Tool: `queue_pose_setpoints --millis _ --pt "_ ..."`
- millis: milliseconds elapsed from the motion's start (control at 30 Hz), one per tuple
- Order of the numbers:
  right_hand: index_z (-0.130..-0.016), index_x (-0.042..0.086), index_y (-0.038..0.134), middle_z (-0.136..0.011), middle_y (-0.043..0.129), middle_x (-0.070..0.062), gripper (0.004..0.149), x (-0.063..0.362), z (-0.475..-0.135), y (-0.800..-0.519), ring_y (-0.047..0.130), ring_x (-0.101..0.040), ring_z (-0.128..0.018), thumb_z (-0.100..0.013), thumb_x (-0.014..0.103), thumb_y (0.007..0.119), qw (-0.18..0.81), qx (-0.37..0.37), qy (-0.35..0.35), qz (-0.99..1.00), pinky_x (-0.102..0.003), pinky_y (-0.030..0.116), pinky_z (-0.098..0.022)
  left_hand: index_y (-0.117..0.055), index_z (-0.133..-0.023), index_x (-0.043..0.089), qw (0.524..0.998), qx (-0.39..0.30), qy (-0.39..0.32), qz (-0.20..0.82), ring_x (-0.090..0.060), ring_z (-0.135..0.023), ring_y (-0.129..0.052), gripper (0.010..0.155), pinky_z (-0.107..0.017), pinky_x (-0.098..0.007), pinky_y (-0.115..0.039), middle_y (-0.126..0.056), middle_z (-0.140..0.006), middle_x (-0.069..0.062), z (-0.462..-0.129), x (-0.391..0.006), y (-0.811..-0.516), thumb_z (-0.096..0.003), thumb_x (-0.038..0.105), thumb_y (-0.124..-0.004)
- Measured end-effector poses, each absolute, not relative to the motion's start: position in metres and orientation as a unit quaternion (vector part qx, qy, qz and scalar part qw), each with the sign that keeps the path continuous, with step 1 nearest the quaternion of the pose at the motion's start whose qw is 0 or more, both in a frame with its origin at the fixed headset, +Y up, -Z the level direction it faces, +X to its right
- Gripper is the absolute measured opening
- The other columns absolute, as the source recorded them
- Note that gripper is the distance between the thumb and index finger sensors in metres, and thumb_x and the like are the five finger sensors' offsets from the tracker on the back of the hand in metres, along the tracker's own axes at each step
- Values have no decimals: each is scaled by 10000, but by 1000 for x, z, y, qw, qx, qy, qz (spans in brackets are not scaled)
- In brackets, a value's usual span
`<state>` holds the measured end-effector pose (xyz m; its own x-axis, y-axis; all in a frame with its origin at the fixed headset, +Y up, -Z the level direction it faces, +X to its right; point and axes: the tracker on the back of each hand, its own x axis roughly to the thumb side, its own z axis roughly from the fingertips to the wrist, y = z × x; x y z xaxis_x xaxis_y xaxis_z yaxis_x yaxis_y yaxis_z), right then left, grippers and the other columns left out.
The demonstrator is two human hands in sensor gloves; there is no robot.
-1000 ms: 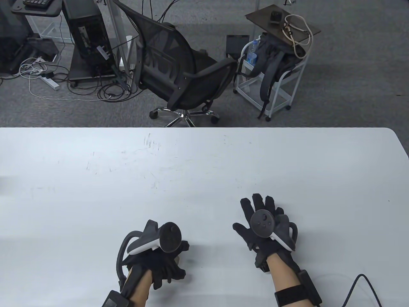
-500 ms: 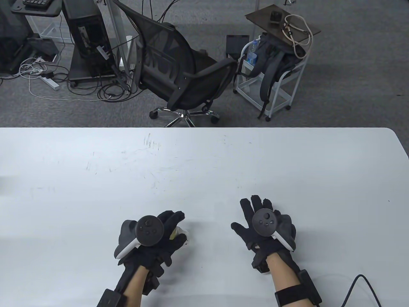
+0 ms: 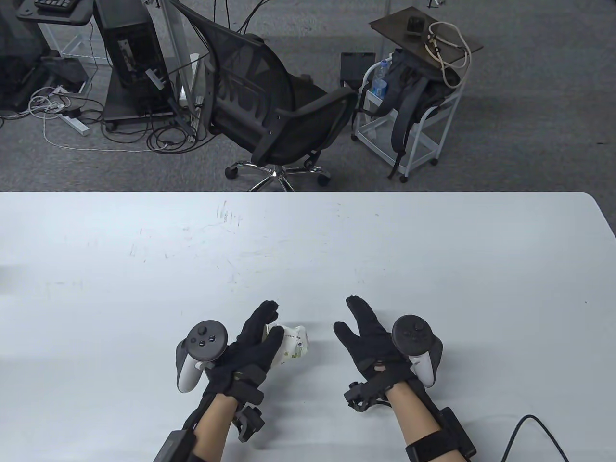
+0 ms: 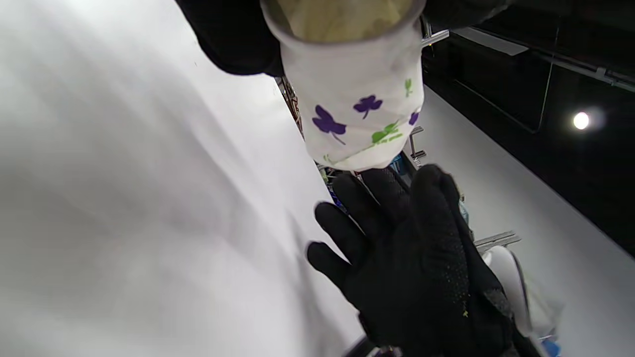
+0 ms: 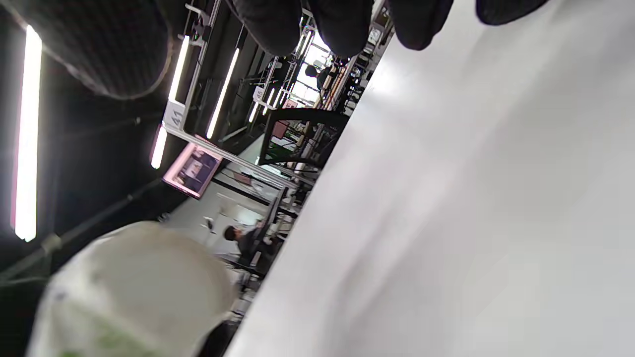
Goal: Squeeze empty paper cup to crush flat
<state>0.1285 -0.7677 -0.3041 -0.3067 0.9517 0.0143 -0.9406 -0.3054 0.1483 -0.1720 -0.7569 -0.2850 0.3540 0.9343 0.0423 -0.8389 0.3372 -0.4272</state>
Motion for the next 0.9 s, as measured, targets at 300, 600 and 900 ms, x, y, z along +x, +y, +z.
queue_pose_setpoints --millis 300,600,900 --pt "-1088 224 346 -1160 341 -138 832 72 -283 -765 374 -510 -1016 -452 666 651 674 139 96 719 -682 473 -667 -62 -1176 339 769 -179 -163 592 -183 -1129 -548 745 -816 -357 -636 -170 -1249 4 -278 -155 -757 -673 668 -502" --pt "-975 317 -97 -1101 -123 -22 883 18 -256 -755 -60 -485 -960 -412 767 412 642 262 150 705 -731 245 -665 274 -1030 365 651 -230 -244 681 -231 -1142 146 847 -871 -546 -153 268 -1163 55 -270 -128 -758 -599 803 -309" --pt "-870 297 -230 -993 -269 10 914 13 -253 -749 -132 -474 -910 -382 817 342 568 304 171 745 -746 171 -622 277 -1021 368 670 -215 -269 657 -279 -1108 185 804 -852 -633 -199 293 -1136 26 -268 -129 -749 -688 685 -382"
